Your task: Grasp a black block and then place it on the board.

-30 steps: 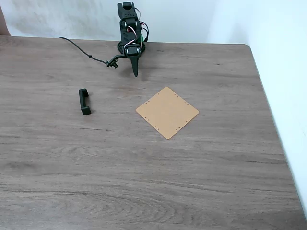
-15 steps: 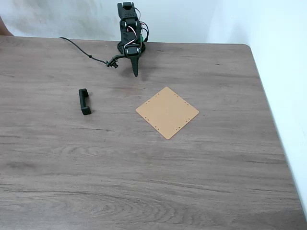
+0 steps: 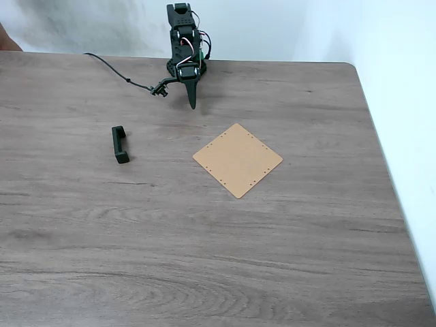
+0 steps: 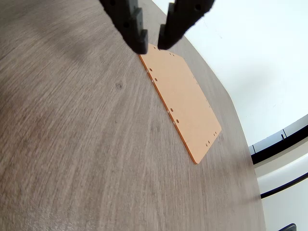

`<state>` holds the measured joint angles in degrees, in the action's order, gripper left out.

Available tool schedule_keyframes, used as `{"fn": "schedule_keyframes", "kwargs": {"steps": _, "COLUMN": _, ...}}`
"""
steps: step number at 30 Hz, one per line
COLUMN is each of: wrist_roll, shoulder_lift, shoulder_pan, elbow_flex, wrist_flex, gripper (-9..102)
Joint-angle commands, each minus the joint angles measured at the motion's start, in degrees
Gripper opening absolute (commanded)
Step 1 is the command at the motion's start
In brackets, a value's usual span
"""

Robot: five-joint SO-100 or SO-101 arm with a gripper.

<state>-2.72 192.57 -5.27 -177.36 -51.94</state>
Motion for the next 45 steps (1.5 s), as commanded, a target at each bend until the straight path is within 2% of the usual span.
{"fn": "schedule_keyframes", "kwargs": {"steps": 1, "wrist_roll": -0.79, "shoulder_lift": 1.05, "shoulder_pan": -0.7, "elbow_flex": -0.53, "wrist_flex": -0.79, "gripper": 0}}
{"fn": "schedule_keyframes", "kwargs": {"steps": 30, "wrist_roll": -0.62, "shoulder_lift": 1.05, "shoulder_pan": -0.62, "elbow_flex": -0.53, "wrist_flex": -0.53, "gripper": 0}}
{"fn": "schedule_keyframes", "kwargs": {"steps": 35, "wrist_roll": -2.81, "shoulder_lift": 1.05, "shoulder_pan": -0.09, "elbow_flex": -1.32, "wrist_flex": 1.67, "gripper": 0}}
{"fn": "schedule_keyframes", "kwargs": {"steps": 45, "wrist_roll": 9.84, "shoulder_lift": -2.37, "shoulder_pan": 3.08, "elbow_flex": 2.72, "wrist_flex": 3.69, "gripper": 0}}
